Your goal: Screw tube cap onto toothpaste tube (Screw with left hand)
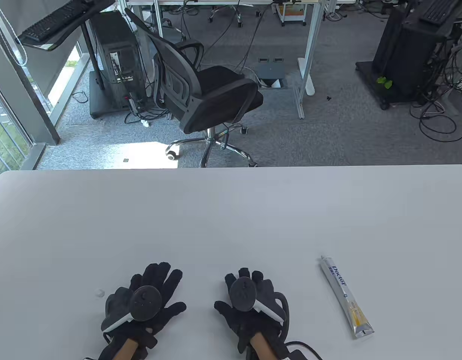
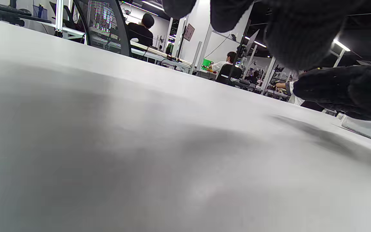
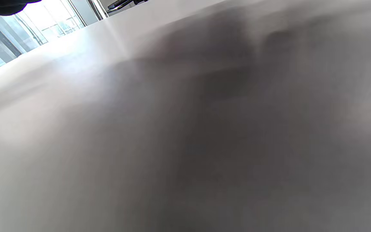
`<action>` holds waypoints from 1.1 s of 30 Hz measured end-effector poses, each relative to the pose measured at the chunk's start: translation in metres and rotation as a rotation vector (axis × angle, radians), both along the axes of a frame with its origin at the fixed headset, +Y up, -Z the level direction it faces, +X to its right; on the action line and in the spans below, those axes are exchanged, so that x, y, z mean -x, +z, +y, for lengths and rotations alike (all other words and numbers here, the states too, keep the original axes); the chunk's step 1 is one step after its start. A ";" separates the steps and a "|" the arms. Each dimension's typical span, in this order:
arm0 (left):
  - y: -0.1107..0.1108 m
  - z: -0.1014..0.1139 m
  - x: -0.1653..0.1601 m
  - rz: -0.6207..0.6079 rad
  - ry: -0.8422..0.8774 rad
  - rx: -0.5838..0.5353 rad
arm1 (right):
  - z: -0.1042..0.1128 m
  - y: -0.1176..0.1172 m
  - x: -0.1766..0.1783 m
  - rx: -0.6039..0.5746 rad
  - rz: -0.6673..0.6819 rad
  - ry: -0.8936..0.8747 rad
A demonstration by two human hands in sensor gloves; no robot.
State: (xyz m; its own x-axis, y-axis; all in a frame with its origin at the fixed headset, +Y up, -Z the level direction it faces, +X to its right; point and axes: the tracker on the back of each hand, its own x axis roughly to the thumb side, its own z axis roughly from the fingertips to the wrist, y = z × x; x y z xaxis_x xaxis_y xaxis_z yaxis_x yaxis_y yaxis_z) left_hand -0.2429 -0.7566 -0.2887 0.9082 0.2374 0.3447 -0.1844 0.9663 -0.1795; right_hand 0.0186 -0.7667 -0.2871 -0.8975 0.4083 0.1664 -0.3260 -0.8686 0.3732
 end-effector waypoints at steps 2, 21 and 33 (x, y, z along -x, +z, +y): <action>0.001 0.000 0.003 0.008 -0.003 0.005 | 0.001 0.002 0.001 0.002 0.006 -0.012; 0.000 0.005 0.009 0.021 0.030 0.004 | 0.010 0.005 -0.008 -0.011 -0.023 -0.086; 0.003 0.010 0.007 0.005 0.058 -0.001 | 0.061 -0.017 -0.155 -0.216 -0.591 -0.140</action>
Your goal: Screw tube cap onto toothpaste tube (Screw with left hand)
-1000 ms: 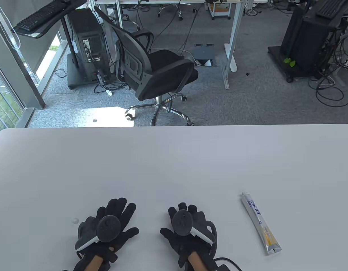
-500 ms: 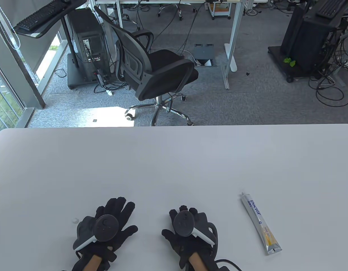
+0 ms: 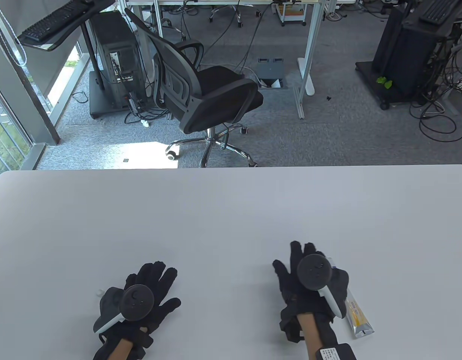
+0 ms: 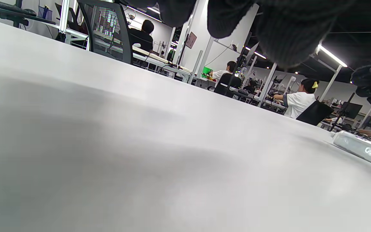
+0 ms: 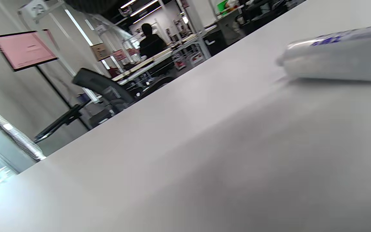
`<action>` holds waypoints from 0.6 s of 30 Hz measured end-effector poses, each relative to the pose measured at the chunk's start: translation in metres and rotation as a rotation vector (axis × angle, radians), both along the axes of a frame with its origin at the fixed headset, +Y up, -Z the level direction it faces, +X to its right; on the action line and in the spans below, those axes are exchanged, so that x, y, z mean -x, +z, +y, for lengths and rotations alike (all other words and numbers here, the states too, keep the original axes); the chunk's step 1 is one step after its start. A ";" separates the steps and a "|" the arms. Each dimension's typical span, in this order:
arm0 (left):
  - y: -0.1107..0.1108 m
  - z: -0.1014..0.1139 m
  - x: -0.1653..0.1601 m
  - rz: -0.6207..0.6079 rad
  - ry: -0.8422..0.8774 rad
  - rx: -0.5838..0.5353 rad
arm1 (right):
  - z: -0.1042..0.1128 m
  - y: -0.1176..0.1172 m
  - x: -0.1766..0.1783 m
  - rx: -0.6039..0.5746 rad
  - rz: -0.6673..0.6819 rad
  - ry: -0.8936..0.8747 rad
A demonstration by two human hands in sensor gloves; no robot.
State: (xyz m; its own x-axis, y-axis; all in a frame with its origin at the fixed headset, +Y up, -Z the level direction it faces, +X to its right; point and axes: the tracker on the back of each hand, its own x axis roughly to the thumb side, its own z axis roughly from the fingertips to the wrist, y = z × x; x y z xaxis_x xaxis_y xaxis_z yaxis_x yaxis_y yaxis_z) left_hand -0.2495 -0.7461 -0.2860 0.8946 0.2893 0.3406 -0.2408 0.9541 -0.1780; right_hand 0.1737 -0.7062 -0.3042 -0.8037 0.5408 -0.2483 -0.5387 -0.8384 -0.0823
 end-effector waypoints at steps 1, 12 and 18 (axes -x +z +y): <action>0.000 -0.001 -0.001 -0.006 -0.004 0.006 | -0.005 -0.003 -0.013 0.037 -0.047 0.011; -0.003 -0.003 -0.006 -0.018 0.004 0.033 | -0.074 -0.011 -0.086 0.365 -0.279 0.056; -0.004 -0.005 -0.009 -0.032 -0.002 0.049 | -0.079 -0.014 -0.079 0.365 -0.256 0.118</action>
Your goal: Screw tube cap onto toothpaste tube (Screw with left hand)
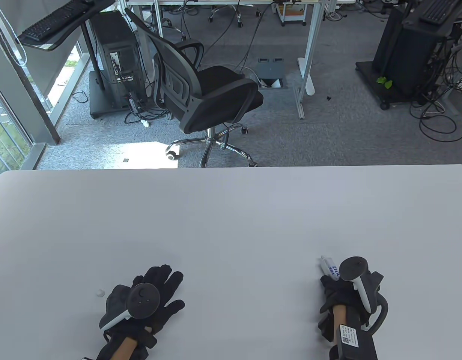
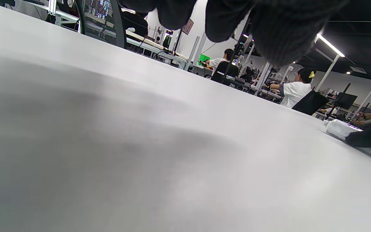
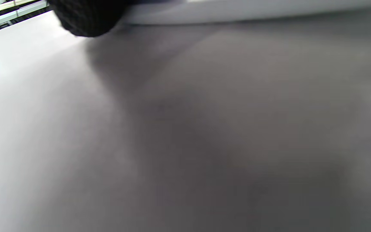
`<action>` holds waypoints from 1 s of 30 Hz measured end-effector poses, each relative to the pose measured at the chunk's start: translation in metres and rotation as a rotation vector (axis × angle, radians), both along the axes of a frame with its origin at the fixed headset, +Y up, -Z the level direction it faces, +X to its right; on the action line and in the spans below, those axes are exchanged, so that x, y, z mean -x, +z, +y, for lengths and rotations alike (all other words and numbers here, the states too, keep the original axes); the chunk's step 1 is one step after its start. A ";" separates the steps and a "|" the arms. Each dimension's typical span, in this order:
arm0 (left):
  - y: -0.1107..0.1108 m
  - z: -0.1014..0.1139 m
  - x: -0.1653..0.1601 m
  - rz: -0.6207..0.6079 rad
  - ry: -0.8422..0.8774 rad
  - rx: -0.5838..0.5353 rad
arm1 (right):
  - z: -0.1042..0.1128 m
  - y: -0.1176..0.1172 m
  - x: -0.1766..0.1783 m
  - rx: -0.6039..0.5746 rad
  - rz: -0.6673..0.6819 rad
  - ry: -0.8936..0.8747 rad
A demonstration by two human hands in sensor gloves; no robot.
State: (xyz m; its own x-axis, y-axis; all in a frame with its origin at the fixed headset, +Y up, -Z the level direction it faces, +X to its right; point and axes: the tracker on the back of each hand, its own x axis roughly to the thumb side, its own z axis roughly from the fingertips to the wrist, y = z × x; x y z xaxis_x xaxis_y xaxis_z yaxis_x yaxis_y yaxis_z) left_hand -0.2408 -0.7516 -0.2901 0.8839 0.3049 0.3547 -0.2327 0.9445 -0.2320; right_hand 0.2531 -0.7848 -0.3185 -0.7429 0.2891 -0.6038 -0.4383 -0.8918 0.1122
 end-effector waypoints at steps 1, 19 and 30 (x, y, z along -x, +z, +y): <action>0.000 0.000 0.000 -0.002 0.001 0.000 | 0.001 0.001 0.002 -0.016 0.000 0.015; 0.006 0.006 0.009 -0.003 0.076 -0.028 | 0.097 0.050 0.120 -0.743 0.291 -0.725; -0.009 0.058 0.074 0.259 -0.169 -0.166 | 0.052 0.061 0.238 -0.381 0.650 -0.873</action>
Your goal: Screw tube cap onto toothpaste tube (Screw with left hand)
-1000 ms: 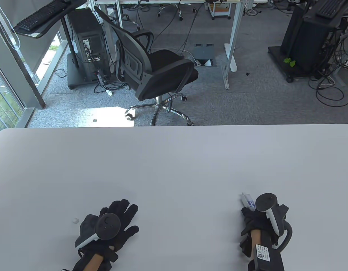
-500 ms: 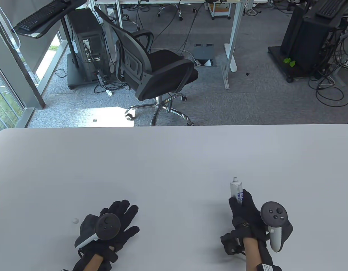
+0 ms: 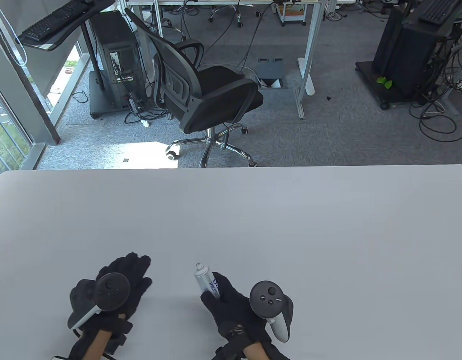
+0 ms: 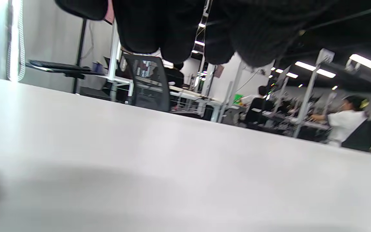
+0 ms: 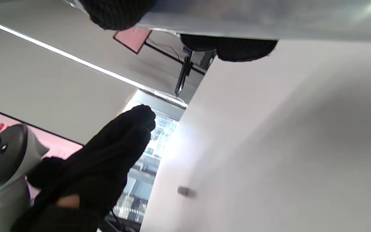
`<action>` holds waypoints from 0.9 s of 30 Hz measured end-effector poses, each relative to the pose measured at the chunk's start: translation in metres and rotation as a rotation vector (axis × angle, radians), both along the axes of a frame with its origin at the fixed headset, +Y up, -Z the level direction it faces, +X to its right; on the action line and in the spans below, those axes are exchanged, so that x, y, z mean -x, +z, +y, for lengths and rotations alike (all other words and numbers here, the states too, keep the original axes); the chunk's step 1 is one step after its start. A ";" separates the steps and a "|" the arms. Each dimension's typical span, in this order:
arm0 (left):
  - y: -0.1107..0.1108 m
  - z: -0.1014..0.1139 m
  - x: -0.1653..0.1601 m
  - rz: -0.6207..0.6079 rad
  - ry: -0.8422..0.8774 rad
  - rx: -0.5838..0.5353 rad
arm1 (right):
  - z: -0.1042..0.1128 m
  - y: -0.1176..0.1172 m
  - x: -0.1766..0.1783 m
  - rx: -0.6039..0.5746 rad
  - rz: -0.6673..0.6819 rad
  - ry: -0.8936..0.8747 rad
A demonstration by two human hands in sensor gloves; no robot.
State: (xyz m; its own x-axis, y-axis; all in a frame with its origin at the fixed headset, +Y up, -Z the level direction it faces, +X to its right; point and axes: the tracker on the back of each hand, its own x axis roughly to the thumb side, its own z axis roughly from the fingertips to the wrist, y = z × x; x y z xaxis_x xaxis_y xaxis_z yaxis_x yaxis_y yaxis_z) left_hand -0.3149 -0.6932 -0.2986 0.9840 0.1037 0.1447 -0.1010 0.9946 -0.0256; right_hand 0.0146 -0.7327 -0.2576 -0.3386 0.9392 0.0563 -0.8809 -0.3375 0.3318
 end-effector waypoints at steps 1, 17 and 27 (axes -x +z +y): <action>-0.004 -0.003 0.012 0.029 -0.082 0.047 | -0.003 0.002 0.000 0.015 0.002 0.007; -0.021 -0.061 0.045 0.044 -0.327 0.182 | 0.000 0.005 -0.001 -0.029 0.056 0.097; 0.017 0.002 -0.045 -0.245 0.565 0.015 | 0.001 0.004 -0.001 -0.019 0.147 0.137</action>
